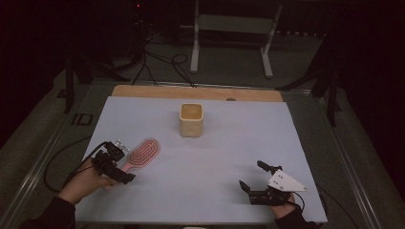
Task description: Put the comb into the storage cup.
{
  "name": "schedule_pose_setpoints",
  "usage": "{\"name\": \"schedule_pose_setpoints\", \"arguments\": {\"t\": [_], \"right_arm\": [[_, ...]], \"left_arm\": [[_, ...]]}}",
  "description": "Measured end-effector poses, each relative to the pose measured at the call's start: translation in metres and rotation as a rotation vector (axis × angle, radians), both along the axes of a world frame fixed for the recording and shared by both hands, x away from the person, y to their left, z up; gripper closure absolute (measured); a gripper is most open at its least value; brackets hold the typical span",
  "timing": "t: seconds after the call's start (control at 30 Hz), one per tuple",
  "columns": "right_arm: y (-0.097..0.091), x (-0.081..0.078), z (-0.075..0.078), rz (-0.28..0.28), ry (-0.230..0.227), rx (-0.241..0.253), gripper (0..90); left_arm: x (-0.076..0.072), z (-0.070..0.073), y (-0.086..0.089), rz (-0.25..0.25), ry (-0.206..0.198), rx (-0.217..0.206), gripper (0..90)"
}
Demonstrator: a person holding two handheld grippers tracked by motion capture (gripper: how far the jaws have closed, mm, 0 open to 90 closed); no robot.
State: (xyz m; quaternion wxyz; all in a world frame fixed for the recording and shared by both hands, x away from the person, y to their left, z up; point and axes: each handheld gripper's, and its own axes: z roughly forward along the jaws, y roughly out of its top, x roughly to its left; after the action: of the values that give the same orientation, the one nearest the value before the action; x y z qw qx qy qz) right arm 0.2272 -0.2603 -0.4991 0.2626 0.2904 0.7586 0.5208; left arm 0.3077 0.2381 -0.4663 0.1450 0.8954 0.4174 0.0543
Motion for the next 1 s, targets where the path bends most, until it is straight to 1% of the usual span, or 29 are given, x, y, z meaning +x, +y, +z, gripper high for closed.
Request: {"name": "schedule_pose_setpoints", "arguments": {"t": [0.03,0.1,0.17,0.27,0.37,0.4,0.43,0.47,0.5,0.53,0.6,0.67,0.73,0.77,0.83,0.87,0.93,1.0], "right_arm": [[0.0,0.0,0.0,0.001,0.001,-0.002,7.8],[0.0,-0.001,0.0,0.0,-0.002,-0.002,7.8],[0.0,0.0,0.0,0.001,-0.001,0.0,7.8],[0.0,0.0,0.0,0.002,0.001,-0.001,7.8],[0.0,0.0,0.0,0.003,0.0,0.0,7.8],[0.0,0.0,0.0,0.003,0.001,-0.002,7.8],[0.0,0.0,0.0,0.003,0.0,-0.002,7.8],[0.0,-0.001,0.0,0.001,-0.002,-0.002,7.8],[0.0,0.0,0.0,0.0,-0.003,0.001,7.8],[0.0,0.0,0.0,0.001,-0.002,0.002,7.8],[0.0,0.0,0.0,0.001,0.003,-0.001,7.8],[0.0,0.0,0.0,0.002,-0.001,-0.001,7.8],[0.0,0.0,0.0,0.002,-0.001,0.002,7.8],[0.0,0.0,0.0,0.001,0.002,0.0,7.8],[0.0,0.0,0.0,0.003,0.0,-0.002,7.8],[0.0,-0.001,0.0,0.002,-0.001,0.001,7.8],[0.0,0.0,0.0,0.003,-0.001,0.003,7.8],[0.0,0.0,0.0,0.002,0.002,0.0,7.8]], "left_arm": [[0.002,-0.001,0.0,0.002,0.004,0.01,6.7],[0.006,-0.001,0.001,-0.005,0.02,0.016,7.6],[0.008,-0.002,0.001,-0.002,0.033,0.017,8.0],[0.012,-0.004,0.001,0.0,0.042,0.027,8.0],[0.015,-0.006,0.002,-0.013,0.065,0.022,9.9],[0.015,-0.007,0.001,-0.013,0.066,0.018,12.0],[0.016,-0.007,0.001,-0.015,0.064,0.03,14.0],[0.017,-0.007,0.0,-0.014,0.066,0.03,14.5],[0.018,-0.007,0.0,-0.024,0.074,0.032,15.3],[0.019,-0.007,0.0,-0.022,0.071,0.033,16.4],[0.021,-0.007,-0.001,-0.02,0.079,0.027,21.5],[0.023,-0.007,-0.003,-0.022,0.075,0.043,24.5],[0.024,-0.007,-0.004,-0.032,0.082,0.047,30.5],[0.025,-0.007,-0.004,-0.037,0.081,0.056,31.0],[0.026,-0.007,-0.005,-0.029,0.082,0.058,36.3],[0.027,-0.008,-0.005,-0.03,0.084,0.062,36.7],[0.028,-0.009,-0.005,-0.037,0.09,0.073,40.9],[0.03,-0.01,-0.005,-0.043,0.099,0.06,43.4]]}}
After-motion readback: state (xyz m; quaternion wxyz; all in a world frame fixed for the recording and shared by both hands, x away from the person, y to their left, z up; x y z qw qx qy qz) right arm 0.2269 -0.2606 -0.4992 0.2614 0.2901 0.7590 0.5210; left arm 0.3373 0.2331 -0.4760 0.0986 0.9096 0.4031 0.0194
